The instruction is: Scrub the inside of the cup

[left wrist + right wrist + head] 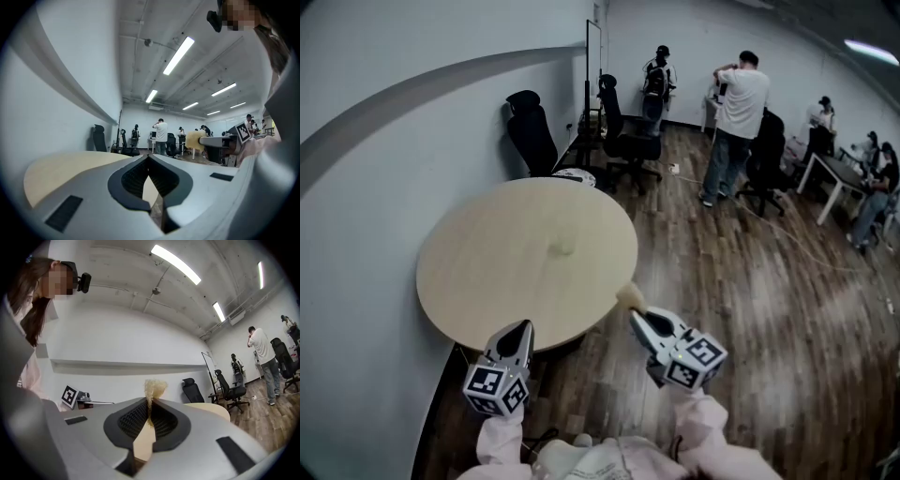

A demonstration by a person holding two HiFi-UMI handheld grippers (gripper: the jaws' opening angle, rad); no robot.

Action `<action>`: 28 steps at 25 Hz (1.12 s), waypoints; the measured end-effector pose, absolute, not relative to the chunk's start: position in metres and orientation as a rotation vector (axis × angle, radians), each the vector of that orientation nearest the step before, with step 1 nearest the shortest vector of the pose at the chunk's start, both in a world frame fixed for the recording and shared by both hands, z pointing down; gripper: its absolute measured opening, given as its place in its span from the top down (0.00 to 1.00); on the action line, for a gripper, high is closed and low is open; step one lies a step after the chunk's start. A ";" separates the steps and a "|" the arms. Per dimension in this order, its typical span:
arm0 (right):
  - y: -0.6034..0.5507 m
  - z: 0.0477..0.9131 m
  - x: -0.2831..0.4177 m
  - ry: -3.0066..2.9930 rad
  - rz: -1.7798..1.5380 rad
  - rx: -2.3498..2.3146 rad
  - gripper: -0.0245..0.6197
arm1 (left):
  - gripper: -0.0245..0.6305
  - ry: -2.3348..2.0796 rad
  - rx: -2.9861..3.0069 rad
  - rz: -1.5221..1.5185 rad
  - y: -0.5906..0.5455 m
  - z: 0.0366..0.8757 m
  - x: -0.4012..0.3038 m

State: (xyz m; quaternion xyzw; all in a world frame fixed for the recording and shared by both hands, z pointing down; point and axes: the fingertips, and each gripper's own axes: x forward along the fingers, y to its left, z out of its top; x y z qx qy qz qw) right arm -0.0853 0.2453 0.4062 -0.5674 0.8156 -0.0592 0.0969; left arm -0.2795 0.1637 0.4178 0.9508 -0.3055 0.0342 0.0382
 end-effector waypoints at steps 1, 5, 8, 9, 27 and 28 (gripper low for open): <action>0.245 0.407 -0.083 2.420 -0.176 -1.676 0.92 | 0.97 -0.938 2.917 0.103 0.165 0.418 -0.276; 0.244 0.409 -0.076 2.429 -0.194 -1.655 0.92 | 0.97 -0.947 2.908 0.101 0.172 0.420 -0.267; 0.238 0.410 -0.072 2.443 -0.206 -1.642 0.92 | 0.97 -0.953 2.896 0.112 0.170 0.423 -0.261; 0.236 0.411 -0.071 2.447 -0.209 -1.640 0.92 | 0.97 -0.954 2.892 0.115 0.168 0.425 -0.260; 0.135 0.432 -0.028 2.480 -0.257 -1.633 0.92 | 0.97 -0.922 2.857 0.144 0.073 0.453 -0.204; 0.128 0.433 -0.025 2.483 -0.257 -1.632 0.92 | 0.97 -0.921 2.856 0.143 0.066 0.455 -0.200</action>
